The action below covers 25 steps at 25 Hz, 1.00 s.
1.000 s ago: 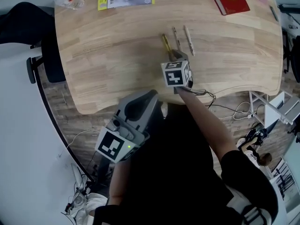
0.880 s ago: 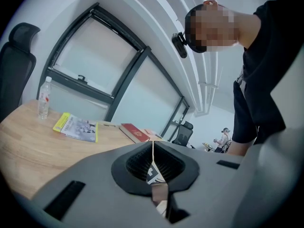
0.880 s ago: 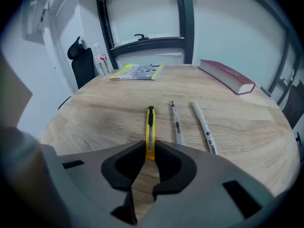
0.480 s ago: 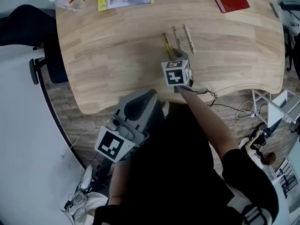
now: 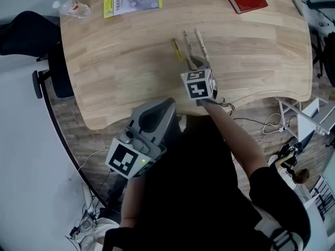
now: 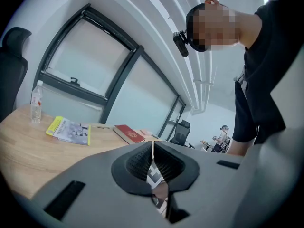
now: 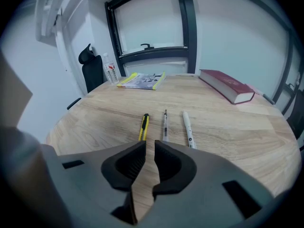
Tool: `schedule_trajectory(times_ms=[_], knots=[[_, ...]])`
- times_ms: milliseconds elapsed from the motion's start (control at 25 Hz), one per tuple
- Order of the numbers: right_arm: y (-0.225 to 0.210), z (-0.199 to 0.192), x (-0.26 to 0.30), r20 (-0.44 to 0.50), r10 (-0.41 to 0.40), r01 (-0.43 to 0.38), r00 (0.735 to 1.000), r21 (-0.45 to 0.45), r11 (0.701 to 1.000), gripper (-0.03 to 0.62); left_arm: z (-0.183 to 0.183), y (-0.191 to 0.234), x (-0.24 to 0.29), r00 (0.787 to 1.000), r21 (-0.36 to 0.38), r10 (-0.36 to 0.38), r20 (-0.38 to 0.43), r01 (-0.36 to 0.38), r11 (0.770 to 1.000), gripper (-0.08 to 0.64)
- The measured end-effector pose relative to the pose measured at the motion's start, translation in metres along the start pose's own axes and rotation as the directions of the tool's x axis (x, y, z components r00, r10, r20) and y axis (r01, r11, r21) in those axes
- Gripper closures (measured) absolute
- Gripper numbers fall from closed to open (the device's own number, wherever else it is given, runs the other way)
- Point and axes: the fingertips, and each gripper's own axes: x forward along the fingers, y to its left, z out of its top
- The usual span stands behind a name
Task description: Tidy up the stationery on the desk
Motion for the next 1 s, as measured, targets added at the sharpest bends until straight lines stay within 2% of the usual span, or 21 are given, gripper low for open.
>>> schedule_trajectory(times_ms=[160,520,760,1000], knots=[[-0.016,-0.008,-0.014,0.002,0.016,-0.016,1.000,0.028,0.999,0.541,-0.002,-0.012,0.004,1.000,0.036,0.008,-0.013,-0.007,0.999,0.525],[-0.036,-0.014,-0.048,0.038,0.022,-0.022,0.999,0.002,1.000,0.571,0.004,-0.015,-0.007,0.995,0.102,0.103,0.007,-0.103,0.989,0.525],[-0.031,-0.012,-0.074,0.088,0.047,-0.045,0.995,-0.023,0.999,0.571,0.009,-0.015,-0.023,0.995,0.171,0.097,-0.014,-0.093,0.981,0.525],[-0.019,-0.012,-0.114,0.141,0.039,-0.036,0.989,-0.022,0.999,0.572,0.022,-0.013,-0.056,0.997,0.155,0.060,0.038,-0.065,0.986,0.525]])
